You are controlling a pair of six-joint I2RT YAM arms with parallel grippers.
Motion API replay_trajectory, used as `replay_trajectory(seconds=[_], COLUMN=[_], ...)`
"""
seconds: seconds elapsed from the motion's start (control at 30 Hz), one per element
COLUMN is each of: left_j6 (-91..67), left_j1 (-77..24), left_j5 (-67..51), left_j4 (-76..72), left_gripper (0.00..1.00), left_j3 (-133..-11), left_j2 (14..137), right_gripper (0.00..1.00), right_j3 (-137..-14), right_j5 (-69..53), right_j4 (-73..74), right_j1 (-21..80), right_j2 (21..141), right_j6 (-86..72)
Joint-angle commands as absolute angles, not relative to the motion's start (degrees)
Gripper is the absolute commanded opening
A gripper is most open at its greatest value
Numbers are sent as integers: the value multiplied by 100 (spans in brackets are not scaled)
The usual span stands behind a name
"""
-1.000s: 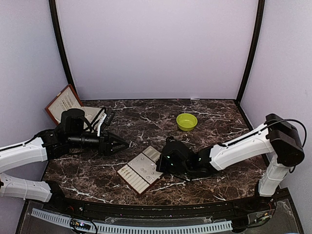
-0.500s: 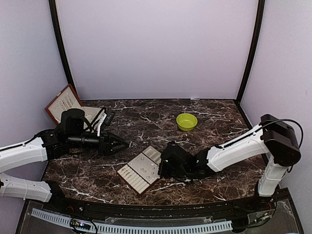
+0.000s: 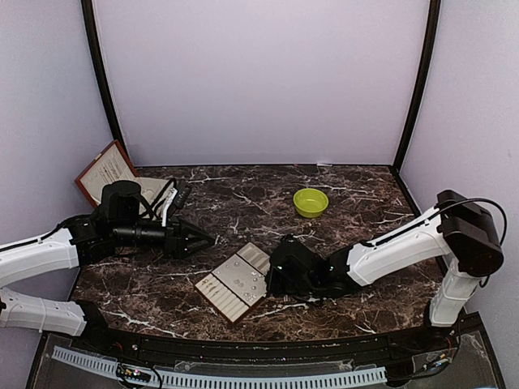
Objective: Organize the mixed jewelry
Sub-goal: Insert the earring into the earring holder, then pick up the earring from the center of the board.
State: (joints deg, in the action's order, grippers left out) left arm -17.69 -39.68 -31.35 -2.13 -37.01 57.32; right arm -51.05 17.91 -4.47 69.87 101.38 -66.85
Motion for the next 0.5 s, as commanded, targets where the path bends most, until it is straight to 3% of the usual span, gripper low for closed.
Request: replay_trajectory(seconds=[0.0, 0.2, 0.47], left_j6=[-1719, -1629, -1305], left_j1=[-3946, -3946, -3946], left_j5=[-3023, -2918, -2901], left_j4=[-331, -286, -30], left_gripper=[53, 57, 57], left_j3=[-3628, -3670, -4214], left_j2=[5607, 5543, 5827], right_gripper=[18, 35, 37], right_j3=[-5027, -4799, -4049], right_j5=[1995, 2221, 2293], right_j4=[-198, 457, 1087], right_j1=[7016, 6934, 6604], right_j2=[9622, 8897, 8057], right_j6=[-6467, -6350, -6524])
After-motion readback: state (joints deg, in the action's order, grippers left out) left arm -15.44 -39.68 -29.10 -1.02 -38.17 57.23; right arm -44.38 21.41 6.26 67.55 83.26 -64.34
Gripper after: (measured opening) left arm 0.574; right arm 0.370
